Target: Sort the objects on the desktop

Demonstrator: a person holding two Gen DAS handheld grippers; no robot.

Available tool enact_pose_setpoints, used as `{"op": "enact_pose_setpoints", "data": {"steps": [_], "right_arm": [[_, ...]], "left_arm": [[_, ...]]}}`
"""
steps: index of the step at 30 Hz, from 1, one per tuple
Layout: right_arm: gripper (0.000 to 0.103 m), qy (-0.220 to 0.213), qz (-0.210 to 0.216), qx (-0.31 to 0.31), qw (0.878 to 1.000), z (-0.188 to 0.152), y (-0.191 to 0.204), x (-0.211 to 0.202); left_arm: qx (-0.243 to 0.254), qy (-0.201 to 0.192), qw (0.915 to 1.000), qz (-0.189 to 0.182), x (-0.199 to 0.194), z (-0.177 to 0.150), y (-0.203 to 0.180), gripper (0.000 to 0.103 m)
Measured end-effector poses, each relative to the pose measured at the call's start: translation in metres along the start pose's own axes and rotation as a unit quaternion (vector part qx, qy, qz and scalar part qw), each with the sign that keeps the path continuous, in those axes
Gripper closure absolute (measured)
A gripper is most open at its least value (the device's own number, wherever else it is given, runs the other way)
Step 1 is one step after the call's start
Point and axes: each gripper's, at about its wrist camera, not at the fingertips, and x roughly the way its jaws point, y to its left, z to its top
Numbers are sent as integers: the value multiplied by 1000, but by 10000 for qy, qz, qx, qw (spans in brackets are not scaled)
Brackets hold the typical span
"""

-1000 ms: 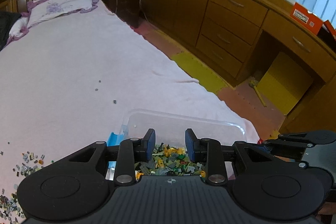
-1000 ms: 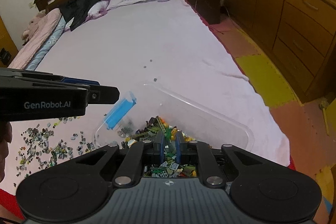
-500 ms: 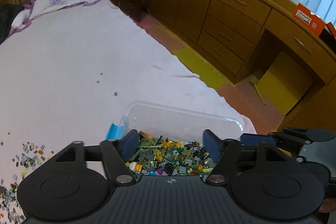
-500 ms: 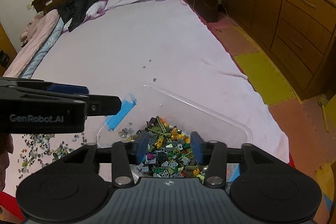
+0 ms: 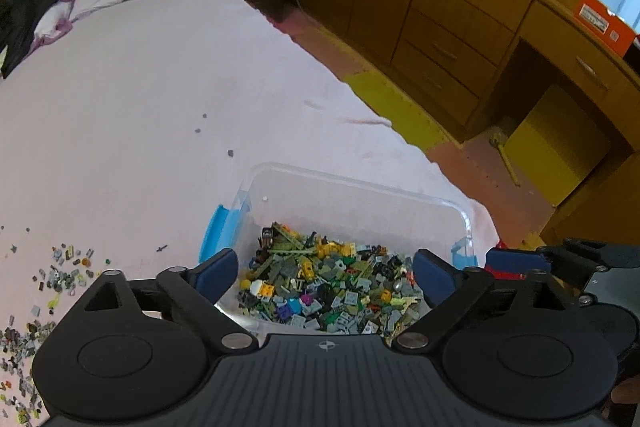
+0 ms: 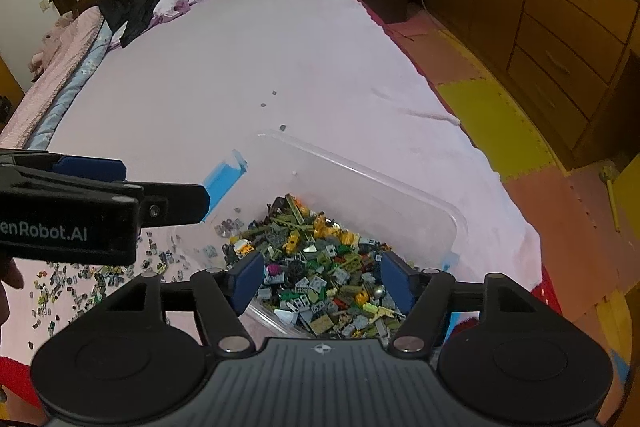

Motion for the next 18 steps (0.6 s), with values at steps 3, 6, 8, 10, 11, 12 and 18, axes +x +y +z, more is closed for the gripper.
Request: {"op": "enact_pose_setpoints", "data": {"steps": [3, 6, 8, 10, 11, 12, 18], "right_arm": [[33, 5, -13, 47, 10000, -3, -3, -2], [31, -1, -21, 63, 10000, -5, -5, -5], [29, -21, -10, 57, 10000, -6, -6, -6], [28, -31, 12, 65, 10000, -7, -8, -8], [28, -17, 19, 75, 10000, -8, -10, -9], [27, 1, 24, 86, 10000, -9, -12, -9], [22, 141, 32, 160, 9998, -9, -22, -7]], "left_arm": [[43, 61, 10000, 1, -1, -2, -4, 0], [138, 60, 9999, -10, -4, -3, -8, 0], [184, 86, 9998, -37, -5, -4, -12, 0], [206, 142, 9997, -76, -4, -4, -15, 0], [217, 170, 9996, -95, -4, -4, -17, 0], [225, 190, 9995, -97, -2, -5, -20, 0], [262, 172, 9994, -111, -3, -3, -28, 0]]}}
